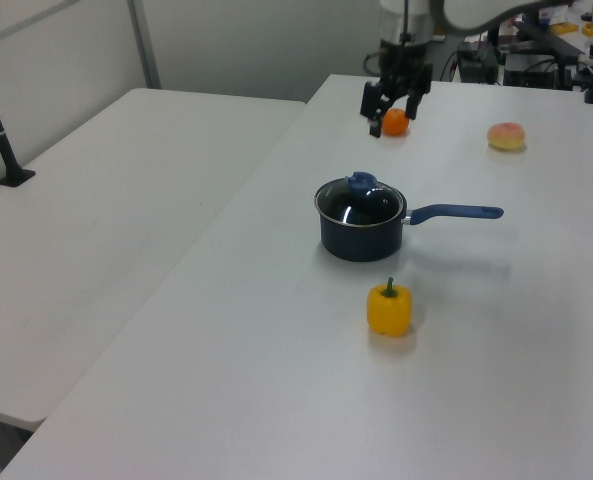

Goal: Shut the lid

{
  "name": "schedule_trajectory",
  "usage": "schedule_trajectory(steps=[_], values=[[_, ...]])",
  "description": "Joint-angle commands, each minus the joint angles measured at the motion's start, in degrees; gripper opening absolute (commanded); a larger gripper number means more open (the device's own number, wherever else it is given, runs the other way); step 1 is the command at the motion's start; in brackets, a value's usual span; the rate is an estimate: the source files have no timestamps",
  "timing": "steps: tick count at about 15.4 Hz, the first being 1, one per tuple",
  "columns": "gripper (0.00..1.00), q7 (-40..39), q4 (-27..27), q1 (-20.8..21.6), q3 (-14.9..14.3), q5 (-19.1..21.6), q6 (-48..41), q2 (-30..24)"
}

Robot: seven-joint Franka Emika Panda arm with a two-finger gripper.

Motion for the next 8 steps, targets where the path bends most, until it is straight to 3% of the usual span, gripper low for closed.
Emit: schedule_trajectory(steps=[1, 3, 8], values=[[1.0, 0.21, -4.61, -1.24, 0.84, 2.14, -8.6, -9.06], [1.0, -2.41, -5.66, -2.29, 0.75, 5.55, -14.23, -13.27], [1.0, -15.24, -8.3, -4.4, 0.75, 7.95, -16.81, -17.78]])
